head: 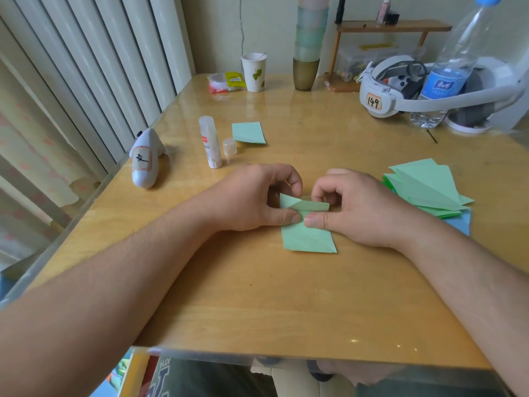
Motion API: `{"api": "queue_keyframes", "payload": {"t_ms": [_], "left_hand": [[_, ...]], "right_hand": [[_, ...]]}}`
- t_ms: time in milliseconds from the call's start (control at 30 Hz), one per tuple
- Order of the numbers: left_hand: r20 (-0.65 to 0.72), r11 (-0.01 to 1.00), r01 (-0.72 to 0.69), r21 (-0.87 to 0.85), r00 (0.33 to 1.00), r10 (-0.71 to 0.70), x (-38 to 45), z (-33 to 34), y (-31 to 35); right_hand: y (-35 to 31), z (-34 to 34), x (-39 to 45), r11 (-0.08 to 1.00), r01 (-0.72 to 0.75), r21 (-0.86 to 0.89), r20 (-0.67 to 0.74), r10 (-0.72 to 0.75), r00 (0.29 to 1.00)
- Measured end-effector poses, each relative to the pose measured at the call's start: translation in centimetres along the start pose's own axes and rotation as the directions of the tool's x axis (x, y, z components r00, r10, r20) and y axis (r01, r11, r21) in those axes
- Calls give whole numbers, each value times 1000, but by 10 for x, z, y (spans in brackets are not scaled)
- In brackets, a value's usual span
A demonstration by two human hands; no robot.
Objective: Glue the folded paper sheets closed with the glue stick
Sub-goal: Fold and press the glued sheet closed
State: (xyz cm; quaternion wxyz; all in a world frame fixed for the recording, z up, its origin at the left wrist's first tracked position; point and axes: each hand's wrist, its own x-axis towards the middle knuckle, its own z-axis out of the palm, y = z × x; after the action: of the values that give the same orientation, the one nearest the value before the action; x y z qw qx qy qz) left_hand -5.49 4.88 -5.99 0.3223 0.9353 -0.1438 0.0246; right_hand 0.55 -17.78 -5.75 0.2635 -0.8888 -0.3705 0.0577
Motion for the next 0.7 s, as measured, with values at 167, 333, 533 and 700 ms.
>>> {"api": "queue_keyframes", "payload": {"t_ms": [167, 333, 533, 700], "left_hand": [[-46, 998, -38, 49, 998, 41, 2, 6, 2], [-26, 996, -30, 80, 999, 32, 1, 4, 0], [-26, 996, -19, 91, 999, 21, -1, 2, -3], [-23, 996, -11, 86, 1000, 13, -1, 1, -3]], "right_hand": [[-2, 2, 2, 1000, 12, -4, -22, -12, 1000], [1, 1, 1, 1000, 5, -3, -12, -5, 1000], [4, 0, 1, 1000, -4, 6, -17, 4, 1000], [5, 0, 0, 1000, -20, 0, -17, 20, 1000]]}}
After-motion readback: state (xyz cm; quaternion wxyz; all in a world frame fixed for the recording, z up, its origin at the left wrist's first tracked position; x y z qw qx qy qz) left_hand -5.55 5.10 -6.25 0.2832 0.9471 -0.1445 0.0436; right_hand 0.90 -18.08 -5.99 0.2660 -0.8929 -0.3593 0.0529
